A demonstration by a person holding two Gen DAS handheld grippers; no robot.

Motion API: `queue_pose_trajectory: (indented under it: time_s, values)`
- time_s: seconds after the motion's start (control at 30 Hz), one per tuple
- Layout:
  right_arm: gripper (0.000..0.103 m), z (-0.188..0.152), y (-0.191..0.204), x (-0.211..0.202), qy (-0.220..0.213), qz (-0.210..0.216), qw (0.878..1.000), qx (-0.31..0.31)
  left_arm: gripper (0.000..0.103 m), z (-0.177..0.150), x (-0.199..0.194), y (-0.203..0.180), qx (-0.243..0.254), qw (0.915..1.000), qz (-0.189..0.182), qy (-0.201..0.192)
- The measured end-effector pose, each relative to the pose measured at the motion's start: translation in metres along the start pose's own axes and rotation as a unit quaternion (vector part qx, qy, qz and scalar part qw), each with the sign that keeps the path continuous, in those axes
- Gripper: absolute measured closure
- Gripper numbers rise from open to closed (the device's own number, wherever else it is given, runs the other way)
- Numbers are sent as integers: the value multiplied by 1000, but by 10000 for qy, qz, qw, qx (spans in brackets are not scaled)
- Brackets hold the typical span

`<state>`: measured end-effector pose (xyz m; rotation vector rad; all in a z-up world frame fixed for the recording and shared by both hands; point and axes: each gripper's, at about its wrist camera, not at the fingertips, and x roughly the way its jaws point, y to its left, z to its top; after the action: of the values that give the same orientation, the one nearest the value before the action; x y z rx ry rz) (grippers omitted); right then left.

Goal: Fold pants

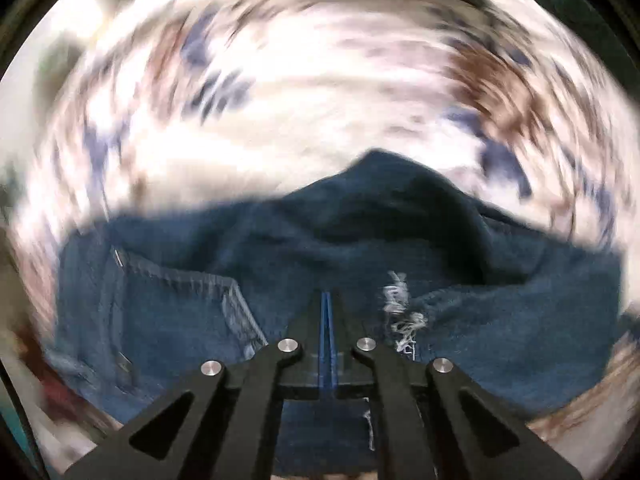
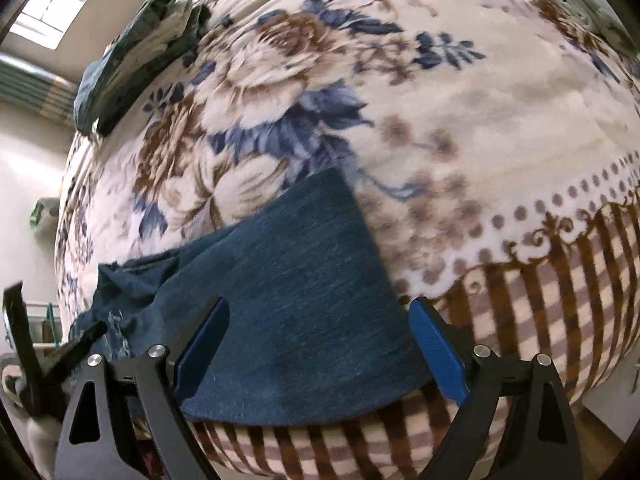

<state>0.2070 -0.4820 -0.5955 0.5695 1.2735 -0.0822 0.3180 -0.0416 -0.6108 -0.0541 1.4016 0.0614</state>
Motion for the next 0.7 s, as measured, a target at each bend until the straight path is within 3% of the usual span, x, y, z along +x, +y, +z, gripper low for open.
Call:
queue_pose_trajectory:
  time_s: [0.07, 0.13, 0.17, 0.2, 0.27, 0.37, 0.43, 0.57, 0.7]
  values:
    - [10, -4, 7, 2, 76, 113, 9999, -53, 97, 3, -5, 17, -532, 9959, -669, 282]
    - [10, -8, 15, 2, 113, 128, 9997, -163, 88, 2, -13, 19, -951, 9854, -1345, 437]
    - [10, -10, 18, 2, 123, 151, 9996, -208, 80, 1, -15, 13, -976, 9832, -1480, 442]
    - [10, -12, 21, 3, 129, 170, 9995, -229, 68, -1, -16, 4, -898, 9843, -1460, 429]
    - [10, -14, 23, 6, 170, 151, 9995, -212, 62, -3, -8, -14, -635, 9875, -1364, 464]
    - [10, -14, 23, 7, 187, 150, 9996, -144, 63, -12, 18, -28, -488, 9842, -1426, 931]
    - [10, -13, 22, 6, 188, 147, 9996, -140, 74, -31, 26, -29, -435, 9835, -1274, 1210]
    - [10, -12, 19, 5, 213, 167, 9995, -136, 80, -56, 18, -17, -100, 9879, -847, 1292]
    - [10, -13, 18, 6, 263, 156, 9993, -196, 79, -53, -1, -8, -176, 9904, -600, 1233]
